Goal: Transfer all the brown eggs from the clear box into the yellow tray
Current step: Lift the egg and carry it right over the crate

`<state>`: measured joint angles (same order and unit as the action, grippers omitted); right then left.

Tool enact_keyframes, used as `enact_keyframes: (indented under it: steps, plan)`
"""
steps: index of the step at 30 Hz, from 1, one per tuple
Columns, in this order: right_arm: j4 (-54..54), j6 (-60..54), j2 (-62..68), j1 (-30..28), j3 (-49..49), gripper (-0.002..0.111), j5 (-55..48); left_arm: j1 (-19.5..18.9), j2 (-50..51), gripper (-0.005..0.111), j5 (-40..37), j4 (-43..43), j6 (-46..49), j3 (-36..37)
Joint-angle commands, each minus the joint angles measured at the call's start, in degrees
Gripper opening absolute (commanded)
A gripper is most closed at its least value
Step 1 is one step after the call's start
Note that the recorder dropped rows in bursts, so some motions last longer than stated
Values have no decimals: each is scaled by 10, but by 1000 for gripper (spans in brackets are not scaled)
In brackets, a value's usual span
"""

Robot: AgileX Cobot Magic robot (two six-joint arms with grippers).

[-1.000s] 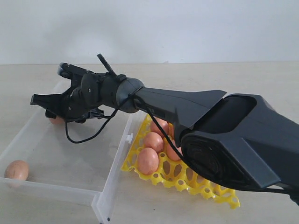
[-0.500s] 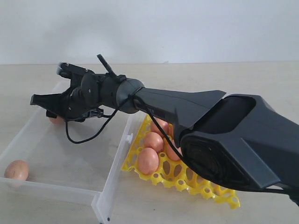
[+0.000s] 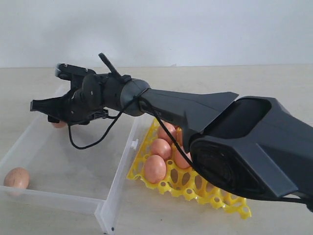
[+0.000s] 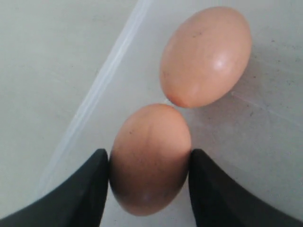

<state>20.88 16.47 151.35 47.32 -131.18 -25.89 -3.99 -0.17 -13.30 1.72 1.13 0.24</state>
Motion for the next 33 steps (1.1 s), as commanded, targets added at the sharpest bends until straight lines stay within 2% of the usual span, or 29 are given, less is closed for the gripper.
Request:
enact_keyframes:
  steps: [1,7,12,18,23,25,33]
  plan:
    - [-23,-33,-43,0,-2,0,-14,0,2,-4,0,3,0,-2]
    - [-20,-115,-84,1,15,0,-53,0,2,-4,0,3,0,-2]
    - [-22,-117,-142,1,99,0,7,0,2,-4,0,3,0,-2]
    - [-23,-149,-253,1,309,0,144,0,2,-4,0,3,0,-2]
    - [-23,-177,-384,-4,532,0,352,0,2,-4,0,3,0,-2]
    - [-23,-172,-436,-10,612,0,405,0,2,-4,0,3,0,-2]
    - [-22,-171,-602,-11,857,0,489,0,2,-4,0,3,0,-2]
